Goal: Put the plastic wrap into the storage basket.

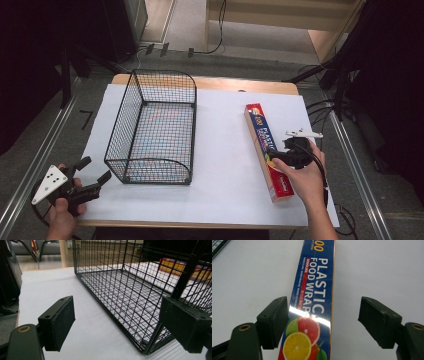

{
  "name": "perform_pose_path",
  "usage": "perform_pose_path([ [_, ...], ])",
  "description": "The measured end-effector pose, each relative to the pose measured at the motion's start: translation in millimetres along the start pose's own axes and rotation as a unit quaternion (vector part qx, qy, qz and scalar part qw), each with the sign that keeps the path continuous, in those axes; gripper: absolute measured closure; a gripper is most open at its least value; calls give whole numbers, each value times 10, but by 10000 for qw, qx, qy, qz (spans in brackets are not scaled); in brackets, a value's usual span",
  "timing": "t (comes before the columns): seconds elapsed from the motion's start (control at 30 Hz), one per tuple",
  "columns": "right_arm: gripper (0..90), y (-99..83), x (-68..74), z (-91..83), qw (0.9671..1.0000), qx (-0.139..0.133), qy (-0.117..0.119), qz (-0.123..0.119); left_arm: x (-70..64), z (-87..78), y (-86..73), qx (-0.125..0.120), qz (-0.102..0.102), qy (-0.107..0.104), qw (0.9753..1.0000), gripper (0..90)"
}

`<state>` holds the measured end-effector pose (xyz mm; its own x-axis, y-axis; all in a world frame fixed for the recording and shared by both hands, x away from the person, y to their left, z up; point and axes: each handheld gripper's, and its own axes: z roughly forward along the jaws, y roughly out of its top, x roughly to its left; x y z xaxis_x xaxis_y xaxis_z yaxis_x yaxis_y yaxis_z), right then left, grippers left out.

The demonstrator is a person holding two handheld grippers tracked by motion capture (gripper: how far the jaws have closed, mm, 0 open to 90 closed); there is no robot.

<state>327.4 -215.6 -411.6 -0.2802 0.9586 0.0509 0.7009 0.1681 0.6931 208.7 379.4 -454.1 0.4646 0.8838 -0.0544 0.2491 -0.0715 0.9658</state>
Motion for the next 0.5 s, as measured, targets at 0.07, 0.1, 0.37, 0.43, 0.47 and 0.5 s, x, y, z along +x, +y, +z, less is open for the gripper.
perform_pose_path([
  [0.07,251,48,-7,50,10000,78,15,57,-1,-1,0,4,1,6,10000,136],
  [0.1,252,71,-9,78,9999,127,5,63,-1,-1,0,5,2,5,10000,136],
  [0.37,285,189,-49,290,9985,451,71,301,-4,-3,-1,3,4,-1,10000,136],
  [0.43,301,219,-38,350,9978,572,97,331,-4,-5,-1,4,10,-7,10000,136],
  [0.47,311,235,-30,369,9973,595,159,407,-4,-5,-1,4,12,-8,10000,136],
  [0.5,317,245,-25,379,9970,613,187,435,-4,-5,-1,-1,13,-11,10000,136],
])
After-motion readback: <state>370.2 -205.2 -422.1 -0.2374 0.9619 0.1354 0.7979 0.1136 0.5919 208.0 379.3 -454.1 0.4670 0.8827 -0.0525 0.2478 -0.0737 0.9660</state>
